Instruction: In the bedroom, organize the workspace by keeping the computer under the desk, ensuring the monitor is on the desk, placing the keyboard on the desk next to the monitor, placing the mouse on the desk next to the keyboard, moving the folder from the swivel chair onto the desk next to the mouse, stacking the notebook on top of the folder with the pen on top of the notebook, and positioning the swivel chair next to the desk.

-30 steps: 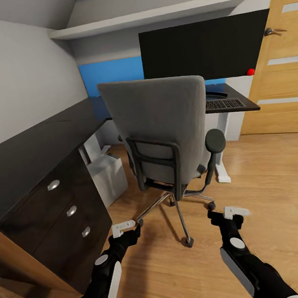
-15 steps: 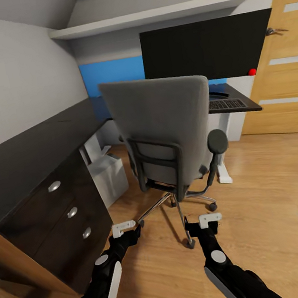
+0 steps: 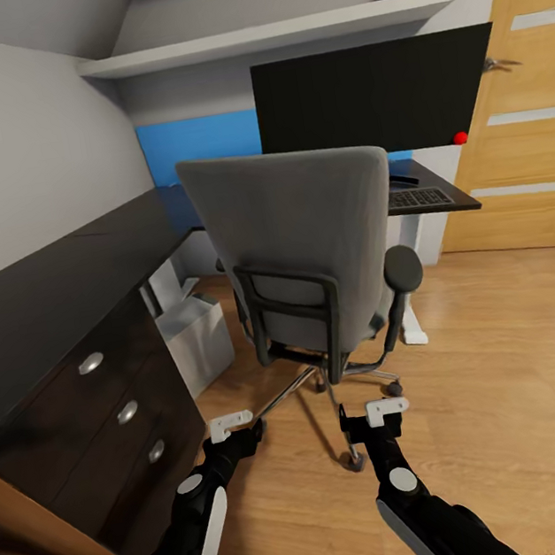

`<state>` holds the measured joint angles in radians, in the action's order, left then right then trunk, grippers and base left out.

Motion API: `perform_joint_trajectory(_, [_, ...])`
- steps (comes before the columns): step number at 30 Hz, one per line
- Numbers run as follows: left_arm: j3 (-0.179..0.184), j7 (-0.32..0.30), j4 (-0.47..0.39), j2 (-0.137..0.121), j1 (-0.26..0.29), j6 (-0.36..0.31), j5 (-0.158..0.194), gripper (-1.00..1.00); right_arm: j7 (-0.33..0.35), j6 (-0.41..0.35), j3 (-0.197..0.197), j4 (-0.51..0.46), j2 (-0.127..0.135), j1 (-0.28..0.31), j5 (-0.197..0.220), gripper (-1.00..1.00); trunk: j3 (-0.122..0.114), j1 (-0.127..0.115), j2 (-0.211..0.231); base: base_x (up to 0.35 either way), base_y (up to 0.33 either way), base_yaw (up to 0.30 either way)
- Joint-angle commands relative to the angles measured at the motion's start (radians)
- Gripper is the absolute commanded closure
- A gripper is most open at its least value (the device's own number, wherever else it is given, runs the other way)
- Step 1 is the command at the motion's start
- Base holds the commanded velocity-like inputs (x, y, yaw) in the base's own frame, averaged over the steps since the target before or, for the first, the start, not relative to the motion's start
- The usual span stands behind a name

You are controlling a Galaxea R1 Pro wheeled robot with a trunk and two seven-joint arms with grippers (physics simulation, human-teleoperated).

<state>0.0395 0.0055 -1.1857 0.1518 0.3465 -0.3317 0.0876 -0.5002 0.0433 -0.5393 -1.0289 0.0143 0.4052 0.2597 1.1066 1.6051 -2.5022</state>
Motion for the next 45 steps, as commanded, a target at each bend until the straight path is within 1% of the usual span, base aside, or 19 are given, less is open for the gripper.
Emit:
perform_joint_trajectory(1, [0.0,0.001,-0.002,0.0,0.0,-0.006,0.009,-1.0,-0.007,0.005,-0.005,0.0,0.001,0.001,0.01,-1.0,0.0,0.0,0.0,0.004,0.004,-0.176])
perform_joint_trajectory(8, [0.0,-0.001,-0.002,0.0,0.0,-0.006,0.009,-1.0,-0.007,0.005,-0.005,0.0,0.001,0.001,0.01,-1.0,-0.002,0.0,0.0,0.074,0.001,-0.038])
perform_joint_trajectory(20, [0.001,-0.001,-0.002,0.001,0.0,-0.005,0.009,-1.0,-0.007,0.006,-0.005,0.0,0.001,0.001,0.008,-1.0,-0.002,0.0,0.0,0.294,0.0,-0.002])
perform_joint_trajectory(24, [0.015,0.0,-0.002,0.001,0.0,-0.005,0.009,-1.0,-0.009,0.006,-0.004,0.0,0.001,0.001,0.007,-1.0,-0.002,0.0,0.0,0.283,0.0,0.0])
perform_joint_trajectory(27, [0.024,0.0,-0.002,0.001,0.0,-0.004,0.008,-1.0,-0.022,0.006,-0.005,0.0,0.001,0.001,0.007,-1.0,-0.002,0.0,0.0,0.205,0.0,0.0])
perform_joint_trajectory(31, [0.027,0.0,-0.002,0.001,0.0,-0.004,0.008,-1.0,-0.046,0.006,-0.007,0.0,0.001,0.001,0.008,-1.0,-0.002,0.0,0.0,0.092,0.0,0.0])
perform_joint_trajectory(35, [0.03,-0.001,-0.002,0.002,0.0,-0.003,0.008,-1.0,-0.054,0.006,-0.008,0.0,0.001,0.001,0.009,-1.0,-0.002,0.0,0.0,0.152,0.0,0.0])
perform_joint_trajectory(45, [0.034,-0.001,-0.002,0.001,0.0,0.0,0.007,-1.0,-0.058,0.007,-0.008,0.0,0.001,0.001,0.007,-1.0,-0.002,0.0,0.0,0.214,-0.068,0.0])
